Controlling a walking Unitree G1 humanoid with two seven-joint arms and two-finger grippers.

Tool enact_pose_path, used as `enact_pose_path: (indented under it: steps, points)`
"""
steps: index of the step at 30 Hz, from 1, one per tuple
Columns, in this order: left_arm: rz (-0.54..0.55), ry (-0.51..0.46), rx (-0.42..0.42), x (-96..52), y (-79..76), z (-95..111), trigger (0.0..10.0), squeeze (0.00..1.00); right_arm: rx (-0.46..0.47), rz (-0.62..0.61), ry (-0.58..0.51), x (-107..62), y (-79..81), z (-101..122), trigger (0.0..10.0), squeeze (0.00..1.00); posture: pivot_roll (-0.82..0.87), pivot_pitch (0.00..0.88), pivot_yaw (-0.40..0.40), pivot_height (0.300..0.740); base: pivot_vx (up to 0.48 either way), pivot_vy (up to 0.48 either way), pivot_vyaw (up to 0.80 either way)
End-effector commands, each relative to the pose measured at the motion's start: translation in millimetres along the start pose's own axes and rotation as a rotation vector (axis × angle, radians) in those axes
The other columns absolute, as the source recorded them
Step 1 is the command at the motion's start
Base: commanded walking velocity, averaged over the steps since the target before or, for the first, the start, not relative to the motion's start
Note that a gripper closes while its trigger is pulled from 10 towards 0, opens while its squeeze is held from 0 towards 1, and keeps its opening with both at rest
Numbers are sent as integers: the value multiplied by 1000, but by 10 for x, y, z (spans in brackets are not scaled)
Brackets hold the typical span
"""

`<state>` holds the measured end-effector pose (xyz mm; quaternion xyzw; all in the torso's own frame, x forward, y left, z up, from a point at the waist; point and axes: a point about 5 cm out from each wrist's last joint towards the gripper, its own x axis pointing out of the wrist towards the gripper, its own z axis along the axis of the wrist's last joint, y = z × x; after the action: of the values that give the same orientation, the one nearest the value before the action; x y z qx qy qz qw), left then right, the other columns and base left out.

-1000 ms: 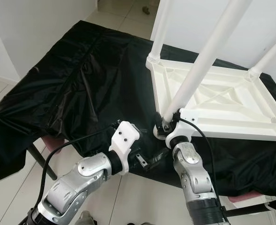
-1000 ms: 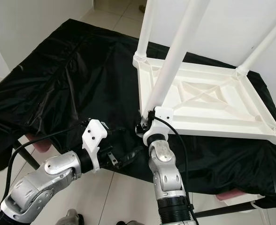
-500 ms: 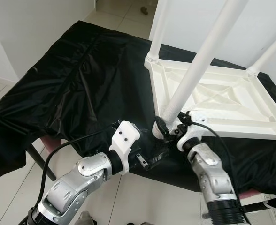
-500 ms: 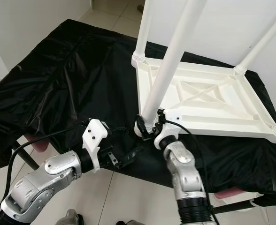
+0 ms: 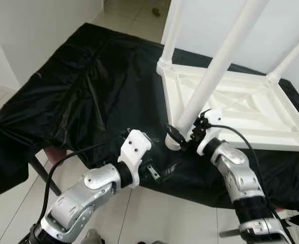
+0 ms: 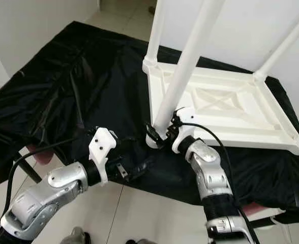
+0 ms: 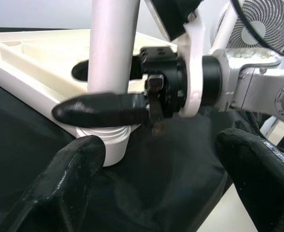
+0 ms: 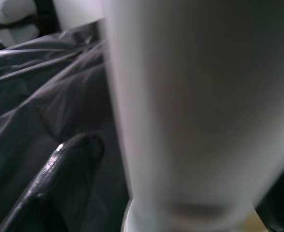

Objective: Building children table

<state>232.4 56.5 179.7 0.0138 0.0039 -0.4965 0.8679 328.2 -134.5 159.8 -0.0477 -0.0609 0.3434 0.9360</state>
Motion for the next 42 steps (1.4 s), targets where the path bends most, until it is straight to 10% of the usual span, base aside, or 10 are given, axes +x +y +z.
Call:
enact_pose_path:
  steps: [1,2,3,4,6,22,23,42]
  points:
    - [-90,12,-12,1,-56,-28,10000,0,4,14,25,43,22,-98,8588,0,162,111,-163,740,0,0,0]
    - [-86,12,-12,-3,-53,-26,10000,0,8,16,34,70,42,-141,4510,0,162,111,-163,740,0,0,0]
    - [-86,12,-12,-3,-53,-26,10000,0,8,16,34,70,42,-141,4510,0,162,111,-163,740,0,0,0]
    - [-84,12,-11,-6,-51,-25,10000,0,16,21,43,87,62,-177,2000,0,162,111,-163,740,0,0,0]
    - [-80,12,-11,-9,-49,-21,10000,0,24,32,47,100,75,-220,0,0,173,119,-165,740,0,0,0]
    - [-81,13,-20,-19,-71,-25,10000,0,48,-2,17,39,23,-261,0,0,157,132,-160,740,0,0,0]
    - [-84,13,-21,-18,-75,-25,10000,0,51,-23,19,25,19,-259,10000,0,151,134,-160,740,0,0,0]
    - [-123,12,-31,44,-89,-37,10000,0,130,-577,33,-38,203,-241,10000,0,109,125,-144,740,0,0,0]
